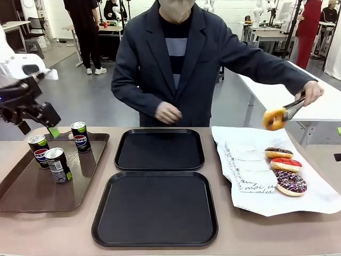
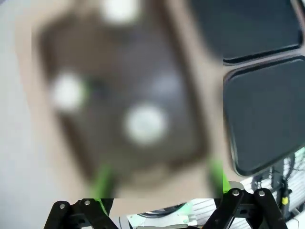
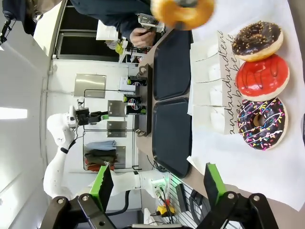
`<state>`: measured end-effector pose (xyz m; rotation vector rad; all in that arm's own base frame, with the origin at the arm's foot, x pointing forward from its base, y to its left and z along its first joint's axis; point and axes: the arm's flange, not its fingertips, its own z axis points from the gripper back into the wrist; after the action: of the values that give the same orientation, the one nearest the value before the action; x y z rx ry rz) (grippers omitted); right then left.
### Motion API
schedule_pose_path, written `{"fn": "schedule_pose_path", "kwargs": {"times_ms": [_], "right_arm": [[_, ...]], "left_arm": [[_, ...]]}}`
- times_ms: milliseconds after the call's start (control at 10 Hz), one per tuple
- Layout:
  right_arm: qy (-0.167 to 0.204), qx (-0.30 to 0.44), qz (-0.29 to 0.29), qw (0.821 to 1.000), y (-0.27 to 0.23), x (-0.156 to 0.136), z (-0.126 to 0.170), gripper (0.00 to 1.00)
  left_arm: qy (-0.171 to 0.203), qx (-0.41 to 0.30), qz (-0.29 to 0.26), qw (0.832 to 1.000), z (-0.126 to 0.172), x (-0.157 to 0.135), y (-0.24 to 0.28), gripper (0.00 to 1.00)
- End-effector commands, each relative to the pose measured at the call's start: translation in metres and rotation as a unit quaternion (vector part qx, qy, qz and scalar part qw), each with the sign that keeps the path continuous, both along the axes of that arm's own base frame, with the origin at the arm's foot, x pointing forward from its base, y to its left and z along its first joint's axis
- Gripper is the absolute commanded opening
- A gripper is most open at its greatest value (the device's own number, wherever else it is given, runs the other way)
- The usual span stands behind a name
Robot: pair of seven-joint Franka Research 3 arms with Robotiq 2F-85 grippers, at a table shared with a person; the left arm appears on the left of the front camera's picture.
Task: Set up donuts and drinks on trays.
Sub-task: Pick up one Pepsi coke and place it on the Flat Tray.
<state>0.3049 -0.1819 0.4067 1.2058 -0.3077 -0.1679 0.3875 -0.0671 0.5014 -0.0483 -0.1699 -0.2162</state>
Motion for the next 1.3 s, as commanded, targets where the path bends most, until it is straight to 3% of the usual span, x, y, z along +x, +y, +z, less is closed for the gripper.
{"fn": "schedule_pose_path", "kwargs": {"times_ms": [0, 100, 200, 500, 800, 1200], "right_arm": [[-0.008, 0.007, 0.0, 1.0, 0.0, 0.001, 0.0, 1.0], [-0.008, 0.007, 0.0, 1.0, 0.0, 0.001, 0.0, 1.0], [-0.008, 0.007, 0.0, 1.0, 0.0, 0.001, 0.0, 1.0], [-0.008, 0.007, 0.0, 1.0, 0.0, 0.001, 0.0, 1.0], [-0.008, 0.007, 0.0, 1.0, 0.0, 0.001, 0.0, 1.0], [-0.008, 0.007, 0.0, 1.0, 0.0, 0.001, 0.0, 1.0]], "left_arm": [[-0.002, 0.036, 0.049, 0.998, -0.01, 0.022, -0.008, 1.0], [-0.012, 0.012, 0.065, 0.998, -0.015, 0.025, -0.002, 1.0], [0.003, 0.018, 0.02, 1.0, -0.013, 0.011, -0.002, 1.0], [0.003, 0.018, 0.02, 1.0, -0.013, 0.011, -0.002, 1.0], [0.026, 0.063, 0.094, 0.993, -0.053, 0.026, -0.005, 1.0], [0.051, 0.034, 0.117, 0.991, -0.065, 0.018, -0.006, 1.0]]}}
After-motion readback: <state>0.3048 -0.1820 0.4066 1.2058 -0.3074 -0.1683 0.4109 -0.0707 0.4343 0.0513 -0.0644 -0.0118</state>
